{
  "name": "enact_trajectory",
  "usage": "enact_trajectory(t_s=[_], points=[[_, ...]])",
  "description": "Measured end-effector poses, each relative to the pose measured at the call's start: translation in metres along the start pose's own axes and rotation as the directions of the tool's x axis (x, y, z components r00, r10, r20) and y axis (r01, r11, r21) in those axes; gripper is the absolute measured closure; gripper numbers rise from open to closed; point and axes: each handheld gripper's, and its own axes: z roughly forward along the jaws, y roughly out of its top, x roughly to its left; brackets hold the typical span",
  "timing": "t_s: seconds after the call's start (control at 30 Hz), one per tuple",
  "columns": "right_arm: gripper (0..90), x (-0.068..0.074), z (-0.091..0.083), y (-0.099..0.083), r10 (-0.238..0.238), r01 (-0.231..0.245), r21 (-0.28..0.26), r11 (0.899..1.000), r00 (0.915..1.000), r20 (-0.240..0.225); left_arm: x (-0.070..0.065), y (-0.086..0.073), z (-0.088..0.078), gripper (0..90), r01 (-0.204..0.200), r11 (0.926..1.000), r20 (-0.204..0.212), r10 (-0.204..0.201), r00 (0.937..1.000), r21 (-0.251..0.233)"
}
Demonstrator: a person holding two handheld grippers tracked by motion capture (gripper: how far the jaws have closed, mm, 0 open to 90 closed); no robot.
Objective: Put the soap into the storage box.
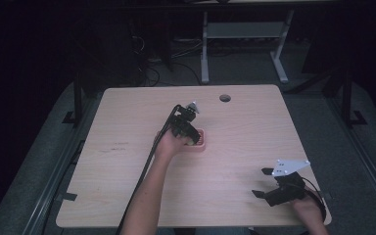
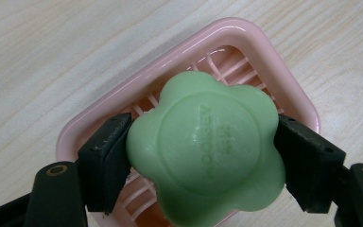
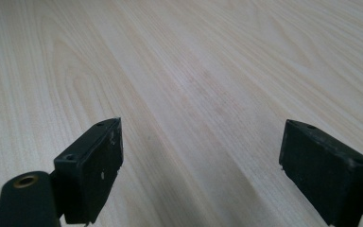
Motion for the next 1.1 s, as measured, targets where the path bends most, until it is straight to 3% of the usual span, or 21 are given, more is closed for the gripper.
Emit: enact_trajectory(t_s=[0.83, 1.1], points=[[13.8, 0.0, 0.001, 0.0, -0.003, 0.003, 0.002, 1.0, 1.0, -0.002, 0.003, -0.006, -0.007, 22.7, -0.003, 1.0, 0.006, 0.003, 1.0, 0.005], [13.8, -0.001, 0.0, 0.0, -0.003, 0.003, 0.001, 1.0, 1.0, 0.0, 0.003, -0.007, -0.016, 22.0, -0.01, 0.9998, 0.005, 0.011, 0.9999, -0.016]])
